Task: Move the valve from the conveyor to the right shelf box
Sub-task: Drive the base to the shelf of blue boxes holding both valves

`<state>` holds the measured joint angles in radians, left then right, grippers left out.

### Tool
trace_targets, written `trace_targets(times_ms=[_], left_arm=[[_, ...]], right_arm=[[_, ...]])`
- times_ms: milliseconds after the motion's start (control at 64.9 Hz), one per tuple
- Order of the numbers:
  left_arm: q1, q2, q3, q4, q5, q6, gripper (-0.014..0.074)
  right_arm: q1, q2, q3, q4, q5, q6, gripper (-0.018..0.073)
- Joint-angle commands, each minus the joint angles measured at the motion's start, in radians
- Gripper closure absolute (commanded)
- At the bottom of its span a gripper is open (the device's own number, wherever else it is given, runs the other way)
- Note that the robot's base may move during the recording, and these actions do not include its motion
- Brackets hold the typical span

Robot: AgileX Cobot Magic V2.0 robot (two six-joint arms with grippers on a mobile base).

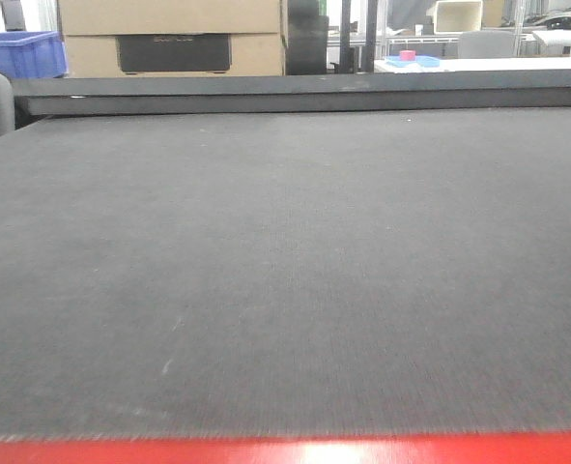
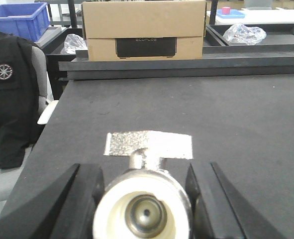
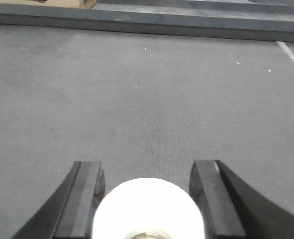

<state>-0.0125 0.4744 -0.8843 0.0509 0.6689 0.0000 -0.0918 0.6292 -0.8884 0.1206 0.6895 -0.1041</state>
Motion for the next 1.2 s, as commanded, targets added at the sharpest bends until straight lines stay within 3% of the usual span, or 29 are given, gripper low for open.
trace_targets(times_ms=[0,1186], left_arm=[[0.0,-0.006,-0.004,-0.002,-0.06,0.0,0.0707],[0.0,-0.023,-0.004,-0.002,-0.06,0.0,0.0707]], right_arm=[[-0.004,-0.01,-0.009,-0.005,-0.069,-0.003,0.0721],[-0.004,-0.01,-0.009,-0.005,-0.069,-0.003,0.0721]])
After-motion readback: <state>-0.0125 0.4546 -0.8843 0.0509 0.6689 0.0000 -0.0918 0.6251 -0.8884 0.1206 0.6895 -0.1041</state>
